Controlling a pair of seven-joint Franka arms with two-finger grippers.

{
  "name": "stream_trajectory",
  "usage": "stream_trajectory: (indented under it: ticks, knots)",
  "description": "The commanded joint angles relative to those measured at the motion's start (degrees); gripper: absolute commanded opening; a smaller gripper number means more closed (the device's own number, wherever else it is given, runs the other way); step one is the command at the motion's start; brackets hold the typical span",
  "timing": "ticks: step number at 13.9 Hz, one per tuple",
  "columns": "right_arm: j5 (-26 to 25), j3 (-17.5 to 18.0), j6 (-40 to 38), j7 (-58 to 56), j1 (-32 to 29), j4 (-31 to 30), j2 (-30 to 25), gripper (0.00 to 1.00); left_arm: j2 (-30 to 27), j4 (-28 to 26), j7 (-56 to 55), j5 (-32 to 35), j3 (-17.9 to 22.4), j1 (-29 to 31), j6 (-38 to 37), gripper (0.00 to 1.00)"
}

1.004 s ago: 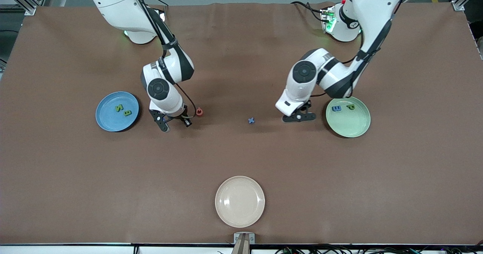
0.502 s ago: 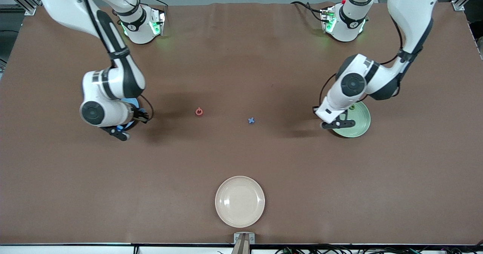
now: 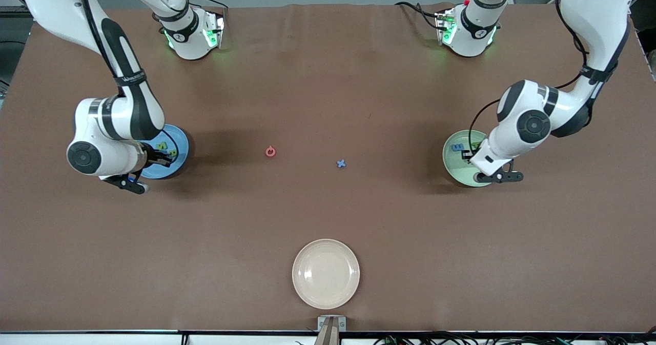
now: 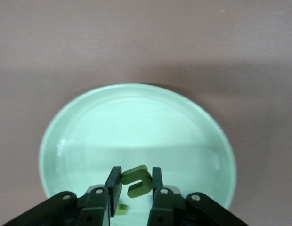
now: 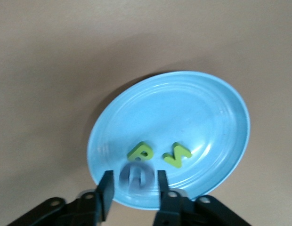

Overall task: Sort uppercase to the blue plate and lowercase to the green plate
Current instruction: 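Place the d on the green plate while the right gripper drops C on blue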

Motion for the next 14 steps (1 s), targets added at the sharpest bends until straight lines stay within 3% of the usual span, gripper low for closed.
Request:
stream_trajectory:
  ticks: [1, 4, 8, 10, 14]
  knots:
    - [-0.07, 1.23, -0.52, 0.21, -0.77, -0.21, -1.32, 1.00, -1.24, -1.83, 2.27, 0.79, -0.85, 2.48, 0.87, 0.20]
    - [6.77, 1.41, -0.43, 4.84, 1.33, -0.30, -2.02, 1.00, -0.27, -2.18, 2.37, 3.68, -0.85, 3.63, 2.45, 0.21]
    - [7.05, 1.41, 3.59, 25.02, 12.11, -0.47, -2.29, 1.00, 1.22, -2.18, 2.19, 4.56, -0.85, 3.63, 4.65, 0.21]
    - [7.05, 1.41, 8.07, 37.50, 17.40, -0.21, -1.85, 1.00, 1.66, -2.18, 1.75, 6.05, -0.85, 3.63, 4.92, 0.27]
    - [7.05, 1.41, 14.23, 50.11, 22.77, -0.56, -0.88, 1.00, 1.49, -2.18, 2.10, 6.15, -0.85, 3.72, 4.83, 0.65]
